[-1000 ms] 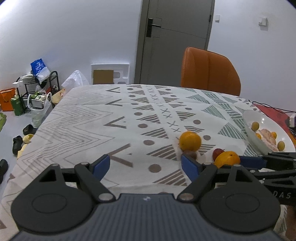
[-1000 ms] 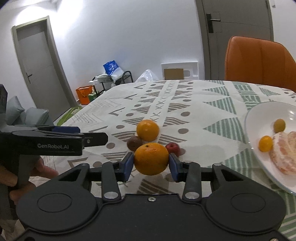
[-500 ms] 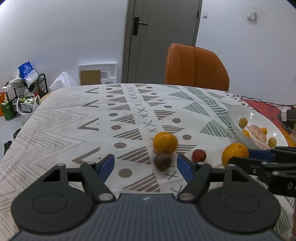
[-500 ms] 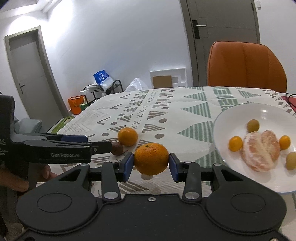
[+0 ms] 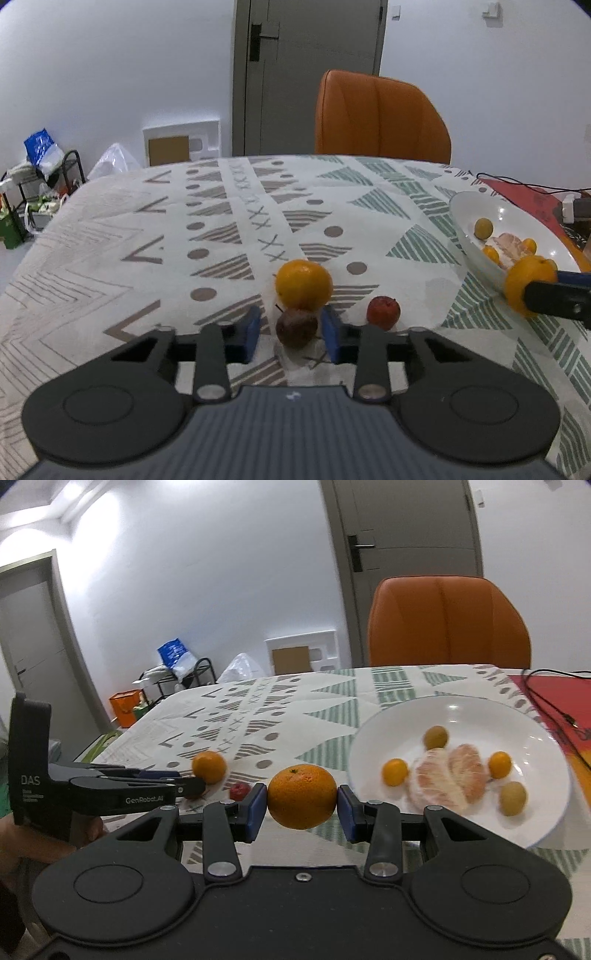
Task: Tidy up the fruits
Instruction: 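Grasp the dark brown plum with the left tool while the right tool holds the mandarin, then place the mandarin in the white bowl with the right tool while the left tool carries the plum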
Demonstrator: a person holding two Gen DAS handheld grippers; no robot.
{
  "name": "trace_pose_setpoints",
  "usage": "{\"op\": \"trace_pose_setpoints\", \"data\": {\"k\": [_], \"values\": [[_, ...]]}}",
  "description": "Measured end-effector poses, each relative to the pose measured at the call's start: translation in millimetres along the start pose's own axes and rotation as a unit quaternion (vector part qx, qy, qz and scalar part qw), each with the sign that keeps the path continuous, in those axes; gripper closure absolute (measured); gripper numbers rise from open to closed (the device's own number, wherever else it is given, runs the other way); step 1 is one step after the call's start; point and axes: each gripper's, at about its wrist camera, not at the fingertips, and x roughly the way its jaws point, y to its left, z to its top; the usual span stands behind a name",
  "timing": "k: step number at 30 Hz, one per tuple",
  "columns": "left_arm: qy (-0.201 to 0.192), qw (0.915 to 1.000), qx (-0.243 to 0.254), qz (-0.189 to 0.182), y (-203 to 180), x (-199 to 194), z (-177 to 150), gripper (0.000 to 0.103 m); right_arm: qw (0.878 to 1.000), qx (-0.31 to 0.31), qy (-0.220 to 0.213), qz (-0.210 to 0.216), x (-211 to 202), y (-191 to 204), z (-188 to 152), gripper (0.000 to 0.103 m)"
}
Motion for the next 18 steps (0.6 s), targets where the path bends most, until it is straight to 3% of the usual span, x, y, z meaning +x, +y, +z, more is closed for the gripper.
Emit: {"op": "trace_pose_setpoints", "data": {"k": [1, 18], "values": [[0.004, 1.0, -0.001, 0.001, 0.4, 2.2, -0.3, 0.08, 1.0, 0.001, -0.001, -0.002, -0.9, -1.8, -0.4, 0.064], [-0.031, 0.999, 0.022, -0.023, -26.2, -16.7, 18.0, 0.08, 0.998, 0.036, -0.02, -0.037, -23.7, -43.1, -2.1, 0.064]]}}
